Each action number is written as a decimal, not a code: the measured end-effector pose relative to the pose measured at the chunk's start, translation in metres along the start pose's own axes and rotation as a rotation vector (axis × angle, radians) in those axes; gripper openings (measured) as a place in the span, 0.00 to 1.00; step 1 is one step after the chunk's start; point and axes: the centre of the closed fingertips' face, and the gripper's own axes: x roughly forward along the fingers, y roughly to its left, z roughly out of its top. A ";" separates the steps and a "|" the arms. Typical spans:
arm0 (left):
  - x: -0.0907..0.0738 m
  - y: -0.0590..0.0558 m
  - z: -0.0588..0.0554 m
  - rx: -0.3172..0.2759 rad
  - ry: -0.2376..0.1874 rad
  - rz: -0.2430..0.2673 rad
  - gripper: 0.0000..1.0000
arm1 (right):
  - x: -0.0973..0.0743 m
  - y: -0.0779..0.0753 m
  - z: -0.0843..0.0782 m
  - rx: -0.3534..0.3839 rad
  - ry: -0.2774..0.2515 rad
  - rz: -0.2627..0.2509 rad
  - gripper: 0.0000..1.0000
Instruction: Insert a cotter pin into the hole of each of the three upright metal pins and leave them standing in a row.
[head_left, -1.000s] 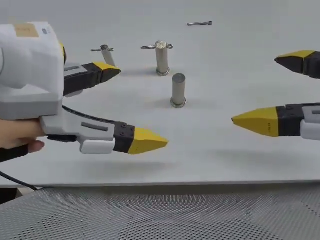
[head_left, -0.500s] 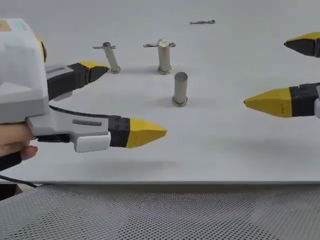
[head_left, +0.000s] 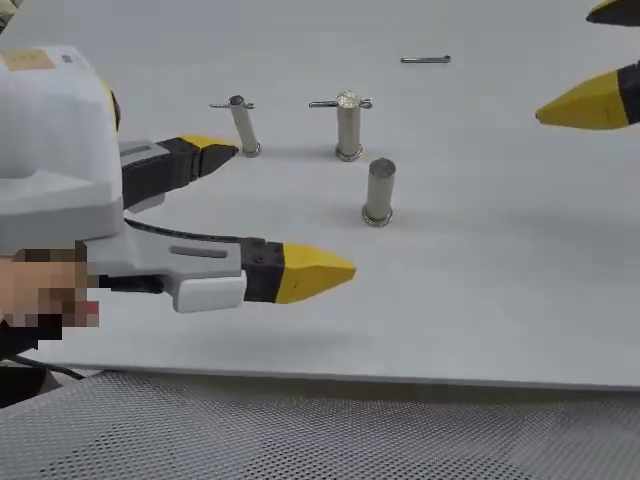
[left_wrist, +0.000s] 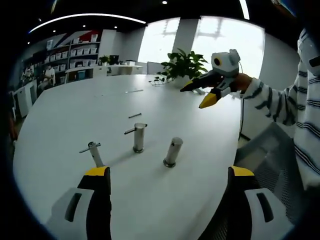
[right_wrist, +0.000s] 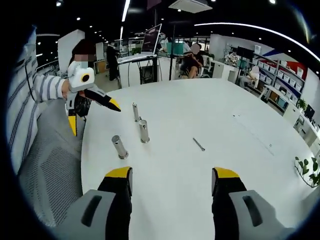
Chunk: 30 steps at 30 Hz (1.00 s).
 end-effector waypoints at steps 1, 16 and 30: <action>0.000 -0.002 0.001 -0.012 -0.011 -0.008 0.95 | 0.002 -0.004 0.000 -0.011 0.011 0.000 0.62; -0.003 -0.002 0.006 -0.065 -0.040 -0.003 0.93 | 0.051 -0.031 0.022 -0.085 0.101 0.076 0.42; -0.007 0.009 0.008 -0.086 -0.051 0.012 0.92 | 0.100 -0.051 0.021 -0.154 0.228 0.146 0.30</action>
